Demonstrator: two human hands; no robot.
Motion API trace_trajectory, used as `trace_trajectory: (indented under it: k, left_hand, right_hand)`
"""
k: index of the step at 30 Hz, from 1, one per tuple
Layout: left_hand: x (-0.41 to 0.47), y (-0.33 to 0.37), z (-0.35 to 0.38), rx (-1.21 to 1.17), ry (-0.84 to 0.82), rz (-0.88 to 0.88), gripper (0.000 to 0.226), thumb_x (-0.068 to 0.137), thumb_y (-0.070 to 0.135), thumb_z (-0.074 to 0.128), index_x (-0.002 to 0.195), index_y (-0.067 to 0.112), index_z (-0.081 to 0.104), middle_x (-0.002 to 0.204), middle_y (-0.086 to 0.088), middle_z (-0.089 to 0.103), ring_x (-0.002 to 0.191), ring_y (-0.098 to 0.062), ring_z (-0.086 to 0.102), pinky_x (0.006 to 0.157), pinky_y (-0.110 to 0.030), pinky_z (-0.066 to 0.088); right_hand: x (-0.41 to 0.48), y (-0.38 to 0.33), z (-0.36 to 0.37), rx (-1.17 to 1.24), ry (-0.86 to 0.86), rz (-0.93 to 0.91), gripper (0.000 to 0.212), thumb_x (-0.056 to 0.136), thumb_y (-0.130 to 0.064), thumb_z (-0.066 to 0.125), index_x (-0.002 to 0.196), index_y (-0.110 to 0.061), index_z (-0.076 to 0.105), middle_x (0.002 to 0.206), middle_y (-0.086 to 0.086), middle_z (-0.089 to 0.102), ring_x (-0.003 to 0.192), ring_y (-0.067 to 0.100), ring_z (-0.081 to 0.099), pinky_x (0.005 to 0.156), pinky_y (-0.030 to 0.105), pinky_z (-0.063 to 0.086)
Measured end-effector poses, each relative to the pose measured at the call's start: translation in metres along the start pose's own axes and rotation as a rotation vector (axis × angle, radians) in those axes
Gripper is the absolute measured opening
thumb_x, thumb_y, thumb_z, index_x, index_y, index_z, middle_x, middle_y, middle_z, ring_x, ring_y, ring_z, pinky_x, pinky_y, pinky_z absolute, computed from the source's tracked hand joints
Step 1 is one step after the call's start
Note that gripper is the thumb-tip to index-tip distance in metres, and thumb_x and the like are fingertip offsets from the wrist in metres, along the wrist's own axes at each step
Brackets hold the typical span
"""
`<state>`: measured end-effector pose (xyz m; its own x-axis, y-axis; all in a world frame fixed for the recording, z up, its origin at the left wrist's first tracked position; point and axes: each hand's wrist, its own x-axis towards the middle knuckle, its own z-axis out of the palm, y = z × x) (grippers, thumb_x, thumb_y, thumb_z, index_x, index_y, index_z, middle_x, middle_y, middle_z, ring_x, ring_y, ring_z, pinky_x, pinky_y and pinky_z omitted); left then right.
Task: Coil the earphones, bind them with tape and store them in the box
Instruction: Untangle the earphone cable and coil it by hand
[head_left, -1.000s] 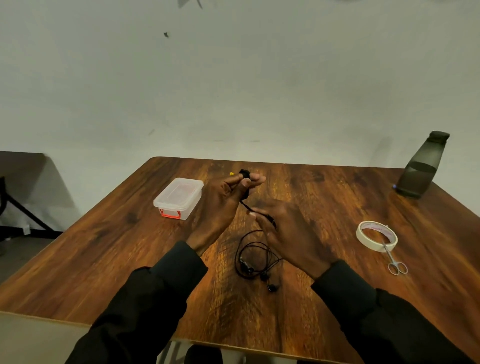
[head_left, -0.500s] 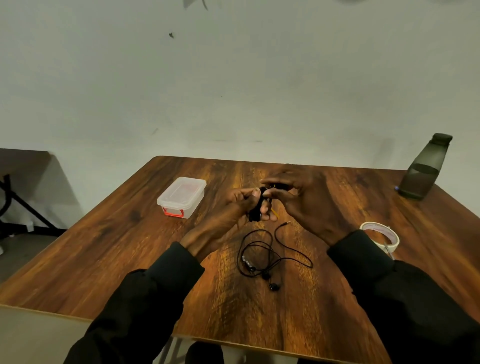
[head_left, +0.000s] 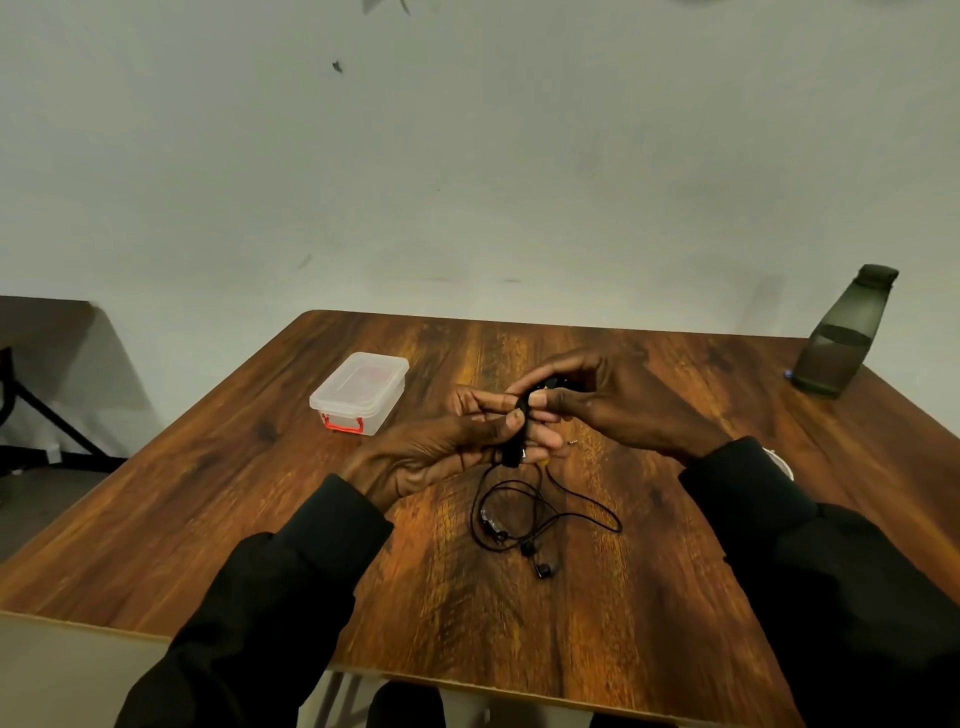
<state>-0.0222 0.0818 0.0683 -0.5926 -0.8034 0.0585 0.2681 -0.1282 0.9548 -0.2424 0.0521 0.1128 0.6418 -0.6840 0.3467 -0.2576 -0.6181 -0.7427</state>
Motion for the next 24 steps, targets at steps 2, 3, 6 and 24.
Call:
trace_trajectory:
  k: [2, 3, 6, 24]
  left_hand:
    - [0.002, -0.004, 0.005, -0.018, 0.070, 0.065, 0.031, 0.094, 0.003, 0.060, 0.122, -0.009, 0.067, 0.117, -0.031, 0.070, 0.113, -0.038, 0.070, 0.104, -0.045, 0.053]
    - [0.003, -0.006, 0.009, -0.025, 0.118, 0.099, 0.028, 0.092, 0.003, 0.061, 0.117, -0.007, 0.070, 0.113, -0.029, 0.072, 0.108, -0.035, 0.072, 0.101, -0.043, 0.055]
    - [0.006, -0.011, 0.019, 0.017, 0.274, 0.204, 0.023, 0.088, 0.007, 0.064, 0.106, -0.003, 0.075, 0.102, -0.024, 0.076, 0.097, -0.029, 0.076, 0.091, -0.035, 0.061]
    - [0.004, -0.023, 0.019, -0.005, 0.494, 0.195, 0.027, 0.107, 0.013, 0.046, 0.095, -0.003, 0.065, 0.077, -0.008, 0.061, 0.070, -0.015, 0.065, 0.076, -0.024, 0.060]
  right_hand:
    - [0.002, 0.002, 0.001, 0.029, 0.042, -0.003, 0.016, 0.095, -0.005, 0.066, 0.104, -0.012, 0.078, 0.100, 0.003, 0.079, 0.093, 0.011, 0.075, 0.081, 0.021, 0.057]
    - [0.004, 0.004, 0.002, 0.026, 0.062, -0.003, 0.016, 0.096, -0.004, 0.066, 0.102, -0.011, 0.078, 0.099, 0.003, 0.079, 0.092, 0.009, 0.074, 0.079, 0.019, 0.056]
    - [0.009, 0.010, 0.005, -0.022, 0.127, -0.030, 0.015, 0.096, -0.003, 0.066, 0.099, -0.009, 0.079, 0.097, 0.001, 0.078, 0.090, 0.005, 0.074, 0.079, 0.016, 0.054]
    - [0.011, 0.034, 0.026, 0.050, 0.136, 0.036, 0.013, 0.096, -0.006, 0.067, 0.105, -0.007, 0.077, 0.085, -0.008, 0.077, 0.078, 0.001, 0.073, 0.072, 0.016, 0.054]
